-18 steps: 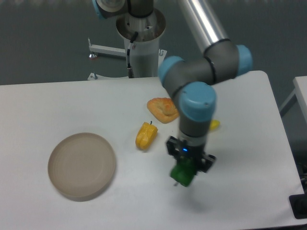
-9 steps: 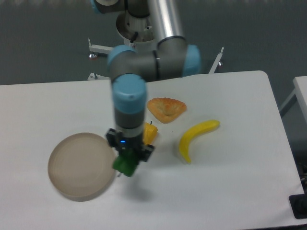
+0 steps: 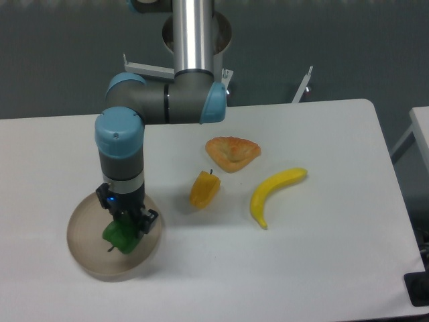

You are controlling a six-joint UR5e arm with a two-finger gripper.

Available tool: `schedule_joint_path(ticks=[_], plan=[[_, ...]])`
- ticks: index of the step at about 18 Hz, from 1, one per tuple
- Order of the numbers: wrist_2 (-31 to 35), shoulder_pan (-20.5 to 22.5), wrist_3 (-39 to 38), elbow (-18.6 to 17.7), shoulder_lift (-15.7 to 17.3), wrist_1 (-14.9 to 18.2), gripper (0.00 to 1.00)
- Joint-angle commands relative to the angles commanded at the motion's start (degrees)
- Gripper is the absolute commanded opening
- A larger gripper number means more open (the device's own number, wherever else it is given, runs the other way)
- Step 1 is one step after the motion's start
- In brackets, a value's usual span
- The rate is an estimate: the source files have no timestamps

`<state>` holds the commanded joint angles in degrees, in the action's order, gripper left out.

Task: Place the green pepper on the plate
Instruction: 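Lower the green pepper onto the plate and open the gripper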

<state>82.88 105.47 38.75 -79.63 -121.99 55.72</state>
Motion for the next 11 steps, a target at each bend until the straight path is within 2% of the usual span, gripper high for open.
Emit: schedule_joint_path(ticks=[2,6,11], plan=[[0.00,-0.53,2.38,-0.96,-0.09,0.00,0.37],[0.09,-0.97,2.39,-3.07,-0.09,0.00,0.37],[-1.40,-0.97,1.86,-3.08,-0.53,-0.09,0.37]])
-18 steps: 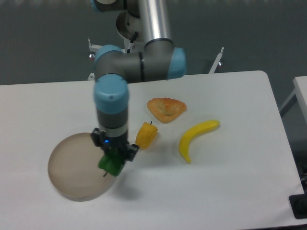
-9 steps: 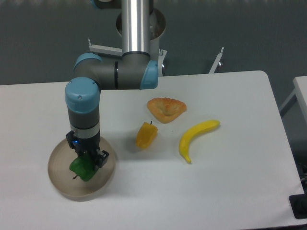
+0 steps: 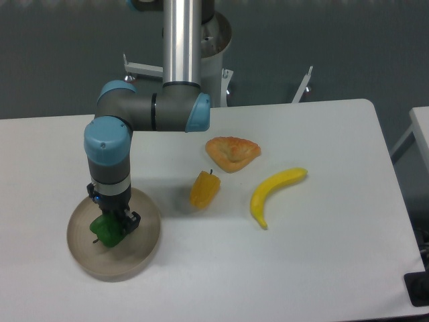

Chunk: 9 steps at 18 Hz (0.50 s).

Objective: Place the green pepper on the plate

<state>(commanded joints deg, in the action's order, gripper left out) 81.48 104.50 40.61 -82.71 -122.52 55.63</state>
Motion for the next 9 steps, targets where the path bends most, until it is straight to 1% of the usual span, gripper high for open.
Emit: schedule_joint_path(ticks=[5,7,9], plan=[[-1.68,0.00,-1.23,0.00,-0.44,0.00,0.37],[-3.87,0.00,-1.32,0.09,-0.44,0.00,0.37],[-4.67,0.00,-1.23,0.09,-0.44,0.00,0.37]])
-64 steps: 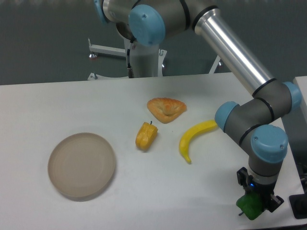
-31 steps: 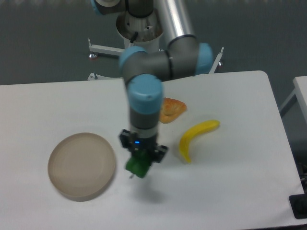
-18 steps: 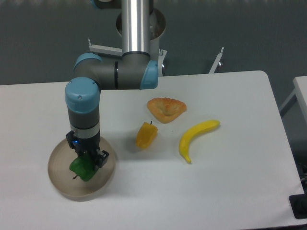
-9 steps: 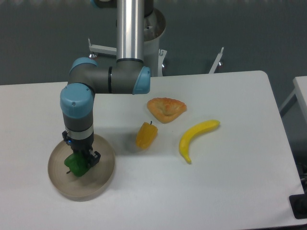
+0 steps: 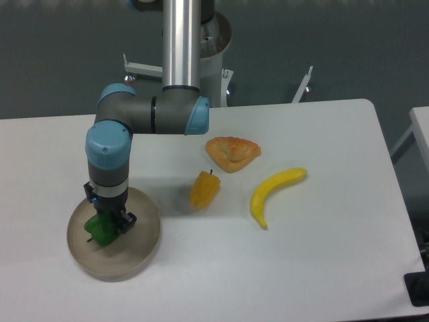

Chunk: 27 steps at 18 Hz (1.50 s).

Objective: Place the green pepper on the plate

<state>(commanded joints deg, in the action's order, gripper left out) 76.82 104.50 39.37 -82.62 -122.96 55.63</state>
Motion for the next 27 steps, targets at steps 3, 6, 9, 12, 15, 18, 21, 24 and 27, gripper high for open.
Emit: schedule_joint_path(ticks=[3,6,9,12,15,18,21,24,27], plan=[[0.00,0.00,0.35,0.09,-0.17,-0.35,0.37],[0.00,0.00,0.53,0.00,-0.61,-0.35,0.37],[0.00,0.00,0.53,0.00,-0.79,-0.35,0.37],[0.00,0.17,0.44,0.35,-0.88,-0.35,0.39],[0.00,0.26,0.35,0.35,-0.88,-0.35,0.74],[0.00,0.35,0.35,0.35,-0.70,-0.35,0.97],[0.09,1.05,0.27,0.44,0.00,-0.26,1.00],[0.09,3.24,0.53,0.44,1.93,-0.09,1.00],[0.26,6.76,0.79,0.53,4.56,0.26,1.00]])
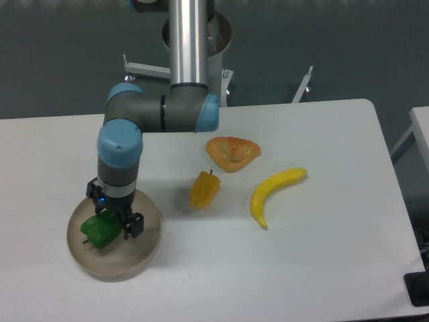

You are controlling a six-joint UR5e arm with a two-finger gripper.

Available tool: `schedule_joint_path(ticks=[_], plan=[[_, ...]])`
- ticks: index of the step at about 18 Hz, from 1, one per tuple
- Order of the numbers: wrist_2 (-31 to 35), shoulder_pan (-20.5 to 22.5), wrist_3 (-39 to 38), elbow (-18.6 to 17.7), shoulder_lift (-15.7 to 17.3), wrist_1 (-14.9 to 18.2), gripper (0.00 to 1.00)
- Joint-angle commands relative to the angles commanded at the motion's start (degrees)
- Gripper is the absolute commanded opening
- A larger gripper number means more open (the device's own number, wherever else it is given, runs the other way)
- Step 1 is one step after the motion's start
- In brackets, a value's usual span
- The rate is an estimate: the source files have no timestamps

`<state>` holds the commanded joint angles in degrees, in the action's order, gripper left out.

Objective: Place the green pepper on the plate

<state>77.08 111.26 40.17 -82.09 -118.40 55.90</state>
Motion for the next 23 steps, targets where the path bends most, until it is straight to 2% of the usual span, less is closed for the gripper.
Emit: schedule_joint_path(ticks=[4,7,11,14,18,23], plan=[[0.18,5.09,2.10,1.14,0.54,0.09,1.00],[0.44,7.91,5.61,3.51,-0.16,0.18,1.00],[7.55,11.95,11.58,4.39,-0.52,0.35,1.00],[9.93,14.41,15.64,4.57,-0.78,0.44,1.00],[10.37,17.67,19.50,4.83,-1.22,0.44,1.00],[15.29,18.73,20.83,5.80,-2.45,0.35,1.00]])
